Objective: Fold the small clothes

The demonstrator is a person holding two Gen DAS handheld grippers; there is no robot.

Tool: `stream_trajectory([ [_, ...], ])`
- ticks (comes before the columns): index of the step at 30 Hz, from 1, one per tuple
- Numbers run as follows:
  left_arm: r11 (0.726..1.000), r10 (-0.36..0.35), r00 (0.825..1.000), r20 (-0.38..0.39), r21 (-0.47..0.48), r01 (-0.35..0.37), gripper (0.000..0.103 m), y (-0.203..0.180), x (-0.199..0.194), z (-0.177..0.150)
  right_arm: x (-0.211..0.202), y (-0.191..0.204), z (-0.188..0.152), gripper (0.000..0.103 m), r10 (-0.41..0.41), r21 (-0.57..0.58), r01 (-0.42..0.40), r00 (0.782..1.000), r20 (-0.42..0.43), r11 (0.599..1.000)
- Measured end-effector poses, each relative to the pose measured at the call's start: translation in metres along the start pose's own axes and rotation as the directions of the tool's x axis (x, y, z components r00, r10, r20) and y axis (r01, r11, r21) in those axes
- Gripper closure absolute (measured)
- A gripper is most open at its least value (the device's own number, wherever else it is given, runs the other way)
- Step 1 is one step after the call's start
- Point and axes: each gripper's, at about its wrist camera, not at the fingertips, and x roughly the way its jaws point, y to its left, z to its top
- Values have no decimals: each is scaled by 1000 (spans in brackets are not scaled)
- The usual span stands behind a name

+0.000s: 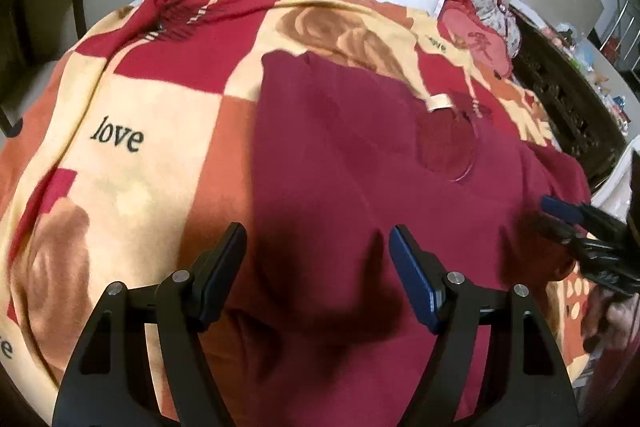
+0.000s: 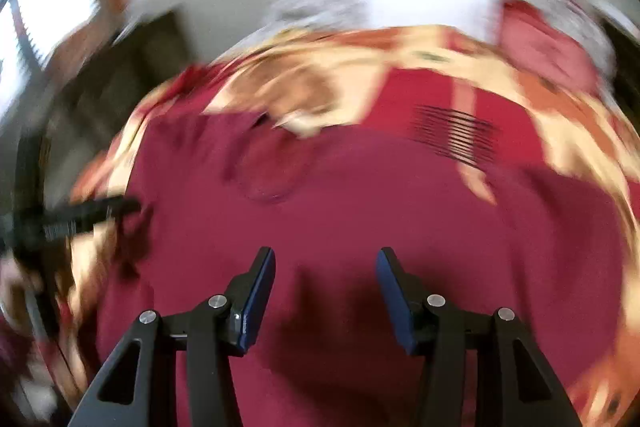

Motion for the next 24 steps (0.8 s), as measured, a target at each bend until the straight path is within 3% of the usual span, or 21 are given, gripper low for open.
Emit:
stream_trajectory([
  [4,999,31,999,-27,-5,-32,29,6,15,2,47,-3,10,53,94,-52,-101,989,-114,994],
  [6,999,39,998,-41,-1,-39,29,9,23,1,55,-2,8,52,117,-93,-127,988,-106,988],
  [8,999,49,998,-47,2,-49,29,13,29,0,57,4,6,54,84,-151,-99,992,-99,984],
  [10,999,40,998,-42,-7,-40,29,16,31,-1,57,12,7,72,26,-201,-43,996,-90,979],
  [11,999,38,999,-32,-10,-39,29,17,30,-2,57,15,6,88,10,-213,-28,996,-85,977],
  [12,999,37,999,-24,-17,-37,29,18,30,-2,57,18,6,94,-2,-221,-16,997,-80,975],
  [20,995,48,999,22,-86,-46,29,29,19,2,51,26,37,102,-101,-221,105,994,28,970],
  [21,994,42,999,27,-107,-39,29,31,16,4,49,23,43,102,-79,-191,85,996,37,978],
  [24,994,19,999,38,-107,-14,29,32,7,9,42,19,53,102,168,-94,-164,985,41,982],
])
